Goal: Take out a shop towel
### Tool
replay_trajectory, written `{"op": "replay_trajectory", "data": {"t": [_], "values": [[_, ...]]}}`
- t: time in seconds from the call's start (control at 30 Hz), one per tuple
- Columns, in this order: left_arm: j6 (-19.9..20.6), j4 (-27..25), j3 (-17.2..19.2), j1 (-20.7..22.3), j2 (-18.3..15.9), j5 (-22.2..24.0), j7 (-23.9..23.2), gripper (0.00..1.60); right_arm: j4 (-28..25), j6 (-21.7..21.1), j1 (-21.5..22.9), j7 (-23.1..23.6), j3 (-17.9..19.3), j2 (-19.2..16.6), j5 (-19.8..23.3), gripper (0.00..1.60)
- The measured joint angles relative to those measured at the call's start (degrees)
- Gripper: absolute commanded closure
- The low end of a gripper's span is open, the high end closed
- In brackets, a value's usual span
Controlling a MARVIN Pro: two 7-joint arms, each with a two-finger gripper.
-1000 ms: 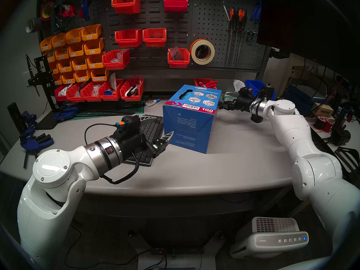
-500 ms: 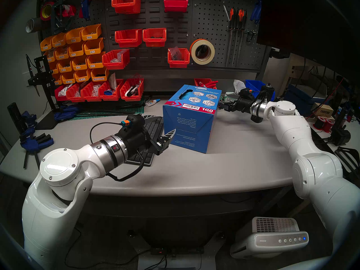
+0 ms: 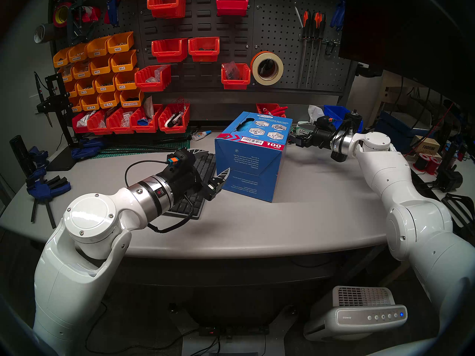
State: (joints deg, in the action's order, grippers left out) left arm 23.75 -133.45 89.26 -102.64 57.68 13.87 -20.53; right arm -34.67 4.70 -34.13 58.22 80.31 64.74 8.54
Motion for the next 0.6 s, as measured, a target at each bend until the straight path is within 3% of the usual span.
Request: {"op": "replay_trajectory", "data": {"t": [0.6], "values": [[-1.7, 3.5, -2.78, 2.96, -0.13, -5.36, 3.14, 0.0, -8.95, -0.32, -4.23, 6.22, 1.15, -1.55, 1.65, 0.0]]}}
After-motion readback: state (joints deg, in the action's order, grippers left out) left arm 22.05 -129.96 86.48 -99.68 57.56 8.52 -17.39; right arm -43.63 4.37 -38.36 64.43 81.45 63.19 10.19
